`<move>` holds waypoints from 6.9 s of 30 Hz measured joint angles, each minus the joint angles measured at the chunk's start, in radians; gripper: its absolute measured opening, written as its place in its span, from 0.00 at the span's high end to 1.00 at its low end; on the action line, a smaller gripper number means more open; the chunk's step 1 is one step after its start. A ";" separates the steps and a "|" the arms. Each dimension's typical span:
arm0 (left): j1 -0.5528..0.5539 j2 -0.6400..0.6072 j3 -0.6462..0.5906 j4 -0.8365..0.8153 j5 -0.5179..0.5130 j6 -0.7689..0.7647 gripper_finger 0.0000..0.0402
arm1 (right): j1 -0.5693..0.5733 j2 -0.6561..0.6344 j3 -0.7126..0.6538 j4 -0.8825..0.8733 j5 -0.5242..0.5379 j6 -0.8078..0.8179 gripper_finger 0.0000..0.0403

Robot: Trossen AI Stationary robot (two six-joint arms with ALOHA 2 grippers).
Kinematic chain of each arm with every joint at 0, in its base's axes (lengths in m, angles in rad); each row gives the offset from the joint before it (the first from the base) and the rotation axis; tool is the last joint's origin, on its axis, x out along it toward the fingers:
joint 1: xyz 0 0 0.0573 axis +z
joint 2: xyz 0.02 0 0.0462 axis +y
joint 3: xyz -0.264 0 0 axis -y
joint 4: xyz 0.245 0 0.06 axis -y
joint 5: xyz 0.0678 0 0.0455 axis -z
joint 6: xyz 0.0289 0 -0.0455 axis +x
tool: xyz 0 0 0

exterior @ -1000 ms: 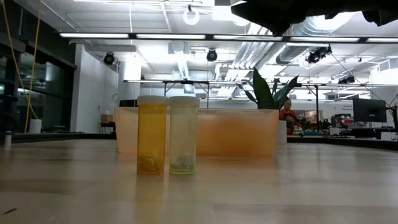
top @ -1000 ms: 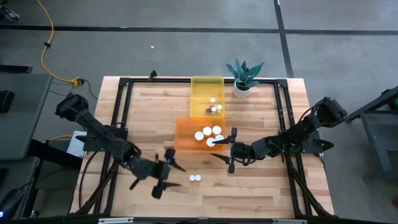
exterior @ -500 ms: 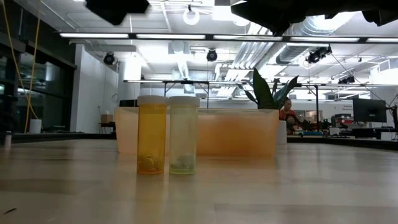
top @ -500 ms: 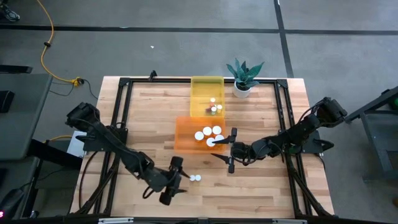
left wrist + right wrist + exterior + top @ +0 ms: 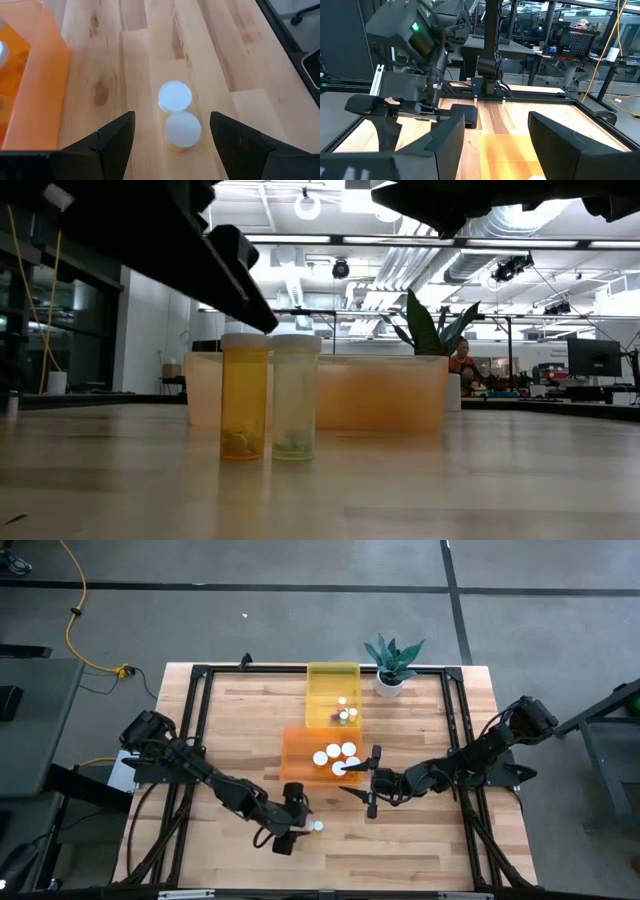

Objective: Pick and place medicine bottles into bin by pill shape (circle, oval)
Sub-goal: Put the small orange pill bottle into the yellow bin, then put the small yellow pill bottle into the yellow bin

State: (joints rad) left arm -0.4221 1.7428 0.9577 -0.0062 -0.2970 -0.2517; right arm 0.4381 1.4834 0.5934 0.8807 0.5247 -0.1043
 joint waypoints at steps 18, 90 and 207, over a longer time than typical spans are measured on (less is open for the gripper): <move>0.037 0.074 0.000 0.040 0.050 0.000 0.39 | 0.000 0.000 0.000 -0.001 0.000 0.000 0.47; 0.034 0.043 0.000 0.026 0.051 0.008 0.50 | 0.000 0.000 0.000 -0.008 0.000 0.018 0.47; 0.868 0.110 0.229 -0.186 0.210 0.059 0.45 | -0.039 0.000 0.000 -0.018 -0.008 0.097 0.47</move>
State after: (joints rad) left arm 0.4459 1.8531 1.1869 -0.1919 -0.0868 -0.1923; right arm 0.3988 1.4830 0.5938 0.8630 0.5171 -0.0074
